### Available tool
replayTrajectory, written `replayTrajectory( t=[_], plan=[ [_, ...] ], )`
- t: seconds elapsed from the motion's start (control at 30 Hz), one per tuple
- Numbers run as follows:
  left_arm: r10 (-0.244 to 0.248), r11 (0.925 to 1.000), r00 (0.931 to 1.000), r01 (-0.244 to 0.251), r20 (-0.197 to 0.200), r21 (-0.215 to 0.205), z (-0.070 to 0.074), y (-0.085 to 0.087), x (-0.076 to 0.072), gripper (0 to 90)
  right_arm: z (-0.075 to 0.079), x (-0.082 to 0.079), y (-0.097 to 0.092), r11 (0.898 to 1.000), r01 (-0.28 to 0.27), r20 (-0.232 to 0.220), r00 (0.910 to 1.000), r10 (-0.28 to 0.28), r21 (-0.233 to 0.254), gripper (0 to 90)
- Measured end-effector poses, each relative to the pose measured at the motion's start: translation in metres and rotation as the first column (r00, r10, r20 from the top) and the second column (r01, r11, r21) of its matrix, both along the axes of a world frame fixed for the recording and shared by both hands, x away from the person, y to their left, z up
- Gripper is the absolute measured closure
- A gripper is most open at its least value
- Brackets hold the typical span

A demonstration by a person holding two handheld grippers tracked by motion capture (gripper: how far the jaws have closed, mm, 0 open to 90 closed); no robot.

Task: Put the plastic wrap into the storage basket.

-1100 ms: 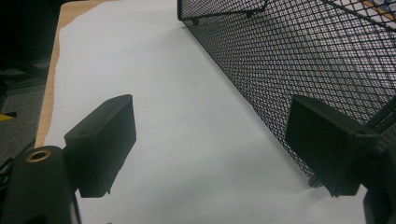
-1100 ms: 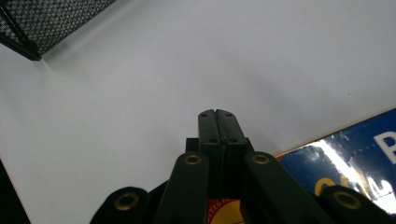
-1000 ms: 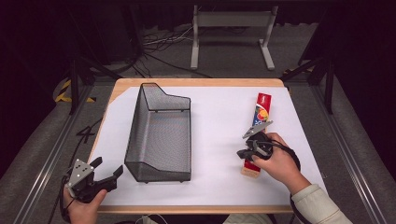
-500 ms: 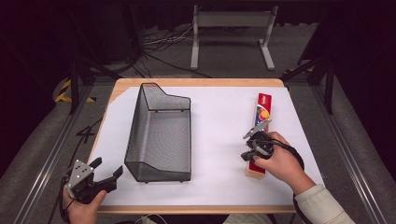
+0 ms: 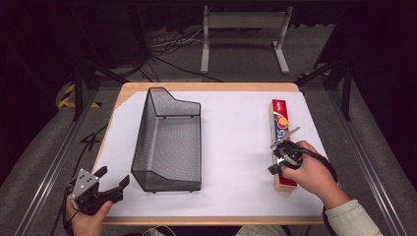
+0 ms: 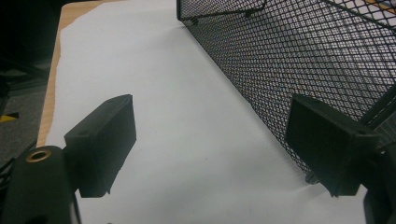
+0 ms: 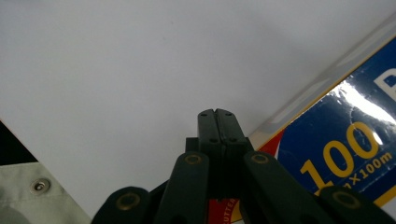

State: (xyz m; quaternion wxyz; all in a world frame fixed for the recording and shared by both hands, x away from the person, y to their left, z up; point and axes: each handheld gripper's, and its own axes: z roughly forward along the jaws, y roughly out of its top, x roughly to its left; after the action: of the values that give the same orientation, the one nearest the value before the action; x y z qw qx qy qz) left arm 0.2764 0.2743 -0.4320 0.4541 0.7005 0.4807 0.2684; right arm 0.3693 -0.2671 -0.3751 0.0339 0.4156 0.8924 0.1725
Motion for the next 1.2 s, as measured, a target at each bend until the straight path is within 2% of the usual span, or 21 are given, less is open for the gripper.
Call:
replayTrajectory(
  t=[0.07, 0.13, 0.2, 0.3, 0.37, 0.43, 0.5, 0.6, 0.63, 0.77, 0.83, 0.97, 1.07, 1.13, 1.17, 1.2],
  plan=[
    [0.001, 1.0000, 1.0000, -0.001, 0.001, -0.001, 0.000, 0.000, 0.000, 17.2, 0.001, -0.001, -0.005, 1.000, 0.009, -0.002, 1.0000, -0.009, 0.004, 90.0],
    [-0.003, 1.0000, 1.0000, 0.003, 0.001, 0.002, 0.000, 0.000, 0.001, 17.2, 0.002, -0.003, -0.011, 0.999, 0.027, -0.014, 0.9995, -0.027, -0.020, 90.0],
    [-0.003, 1.0000, 1.0000, 0.003, 0.001, 0.002, 0.000, -0.001, 0.001, 17.2, 0.002, -0.004, -0.017, 0.999, 0.033, -0.013, 0.9994, -0.033, -0.006, 90.0],
    [-0.004, 1.0000, 1.0000, 0.004, 0.001, 0.003, 0.000, -0.002, 0.002, 17.2, 0.002, -0.006, -0.025, 0.998, 0.058, -0.021, 0.9981, -0.059, -0.029, 90.0],
    [-0.004, 1.0000, 1.0000, 0.004, 0.000, 0.002, 0.000, -0.003, 0.002, 17.2, 0.003, -0.007, -0.032, 0.997, 0.070, -0.022, 0.9973, -0.071, -0.010, 90.0],
    [-0.005, 1.0000, 1.0000, 0.005, 0.001, 0.001, 0.001, -0.003, 0.003, 17.2, 0.003, -0.008, -0.037, 0.996, 0.088, -0.029, 0.9956, -0.089, -0.024, 90.0],
    [-0.006, 1.0000, 1.0000, 0.006, 0.000, 0.002, 0.001, -0.003, 0.003, 17.2, 0.004, -0.008, -0.043, 0.995, 0.099, -0.031, 0.9946, -0.099, -0.002, 90.0],
    [-0.009, 1.0000, 1.0000, 0.009, 0.000, 0.004, 0.001, -0.003, 0.004, 17.2, 0.004, -0.010, -0.050, 0.992, 0.123, -0.032, 0.9918, -0.123, -0.028, 90.0],
    [-0.008, 1.0000, 1.0000, 0.008, -0.001, 0.002, 0.001, -0.003, 0.004, 17.2, 0.004, -0.010, -0.052, 0.991, 0.130, -0.032, 0.9909, -0.131, -0.020, 90.0],
    [-0.008, 1.0000, 1.0000, 0.008, -0.001, 0.000, 0.001, -0.004, 0.005, 17.2, 0.004, -0.011, -0.053, 0.992, 0.123, -0.027, 0.9920, -0.124, -0.012, 90.0],
    [-0.008, 1.0000, 1.0000, 0.008, 0.000, 0.003, 0.001, -0.004, 0.006, 17.2, 0.005, -0.012, -0.051, 0.993, 0.116, -0.003, 0.9932, -0.116, -0.011, 89.8],
    [-0.007, 1.0000, 1.0000, 0.007, -0.001, 0.003, 0.001, -0.004, 0.005, 17.2, 0.012, -0.015, -0.051, 0.993, 0.094, 0.053, 0.9938, -0.098, 0.073, 79.5],
    [-0.007, 1.0000, 1.0000, 0.007, -0.001, 0.006, 0.001, -0.004, 0.006, 17.2, 0.019, -0.017, -0.051, 0.982, 0.090, 0.119, 0.9868, -0.110, 0.164, 63.4],
    [-0.005, 1.0000, 1.0000, 0.005, -0.003, 0.004, 0.001, -0.004, 0.006, 17.2, 0.022, -0.018, -0.052, 0.975, 0.084, 0.173, 0.9775, -0.121, 0.207, 55.2],
    [-0.006, 1.0000, 1.0000, 0.006, -0.002, 0.005, 0.001, -0.004, 0.006, 17.2, 0.022, -0.018, -0.052, 0.972, 0.074, 0.188, 0.9751, -0.118, 0.224, 48.7],
    [-0.005, 1.0000, 1.0000, 0.005, -0.001, 0.004, 0.001, -0.005, 0.006, 17.2, 0.023, -0.017, -0.053, 0.968, 0.052, 0.222, 0.9689, -0.109, 0.247, 42.9]
  ],
)
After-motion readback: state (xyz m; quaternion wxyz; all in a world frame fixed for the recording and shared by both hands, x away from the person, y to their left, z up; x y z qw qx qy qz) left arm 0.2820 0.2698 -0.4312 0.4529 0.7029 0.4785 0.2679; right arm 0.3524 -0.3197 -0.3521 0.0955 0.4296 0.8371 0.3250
